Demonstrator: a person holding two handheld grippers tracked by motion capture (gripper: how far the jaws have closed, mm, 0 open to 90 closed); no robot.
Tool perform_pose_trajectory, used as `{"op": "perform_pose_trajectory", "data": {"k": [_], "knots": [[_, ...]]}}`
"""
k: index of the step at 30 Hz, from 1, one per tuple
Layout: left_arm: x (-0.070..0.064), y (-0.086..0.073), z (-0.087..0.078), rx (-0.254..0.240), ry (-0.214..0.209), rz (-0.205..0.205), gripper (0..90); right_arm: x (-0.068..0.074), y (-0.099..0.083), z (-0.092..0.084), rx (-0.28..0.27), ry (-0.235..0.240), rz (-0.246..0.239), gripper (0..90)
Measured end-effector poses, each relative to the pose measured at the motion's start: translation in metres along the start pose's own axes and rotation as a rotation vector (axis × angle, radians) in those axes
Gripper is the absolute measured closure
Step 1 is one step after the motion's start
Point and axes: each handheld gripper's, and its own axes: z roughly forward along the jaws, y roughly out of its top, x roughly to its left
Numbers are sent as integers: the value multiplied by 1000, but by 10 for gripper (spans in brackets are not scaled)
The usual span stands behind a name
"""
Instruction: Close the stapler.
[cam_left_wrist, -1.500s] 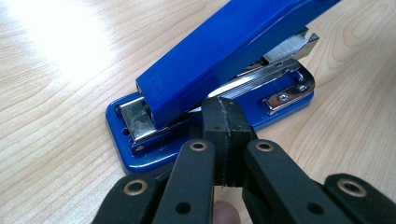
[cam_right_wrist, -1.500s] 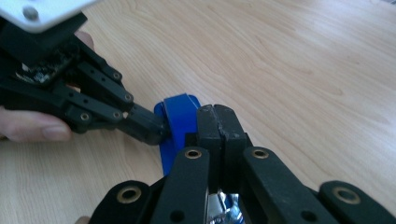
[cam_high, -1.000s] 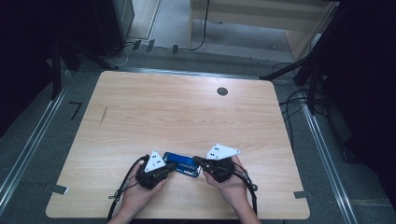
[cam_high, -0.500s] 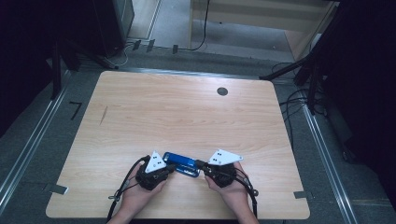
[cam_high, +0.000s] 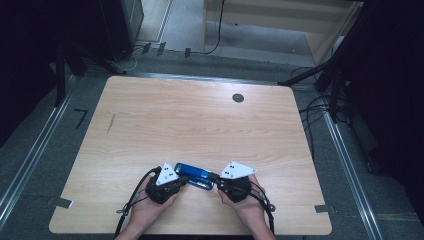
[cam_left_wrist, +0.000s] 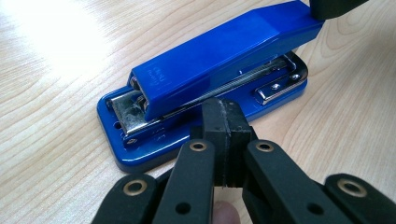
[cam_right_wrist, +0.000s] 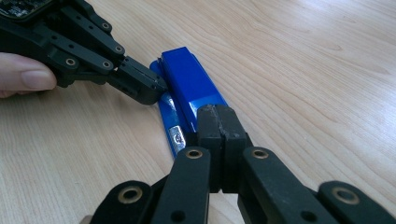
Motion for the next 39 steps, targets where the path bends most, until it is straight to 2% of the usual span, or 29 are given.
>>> {"op": "perform_pose_trajectory", "data": {"k": [3, 6, 8, 11, 19, 25, 30, 36, 39], "knots": [[0, 0, 0, 0, -1, -1, 900, -1, 1, -1, -4, 4, 5, 900], [0, 0, 0, -1, -2, -3, 900, -2, 3, -5, -49, 21, 35, 900], [0, 0, 0, -1, -2, -3, 900, -2, 4, -6, -47, 10, 35, 900], [0, 0, 0, -1, -2, -3, 900, -1, 3, -6, -53, 17, 37, 900], [-1, -1, -2, -9, 0, 7, 900, 10, 0, -6, -55, 25, 44, 900], [-1, -5, -8, -36, -3, -16, 900, 18, -6, -3, -36, 16, 38, 900], [3, -11, -17, -50, -15, -47, 896, 19, -12, -3, -43, 14, 62, 900], [8, -21, -30, -69, 5, -62, 890, 20, -17, 0, -38, 5, 80, 900], [12, -28, -40, -88, 20, -88, 869, 19, -19, 2, -36, -3, 86, 900]]}}
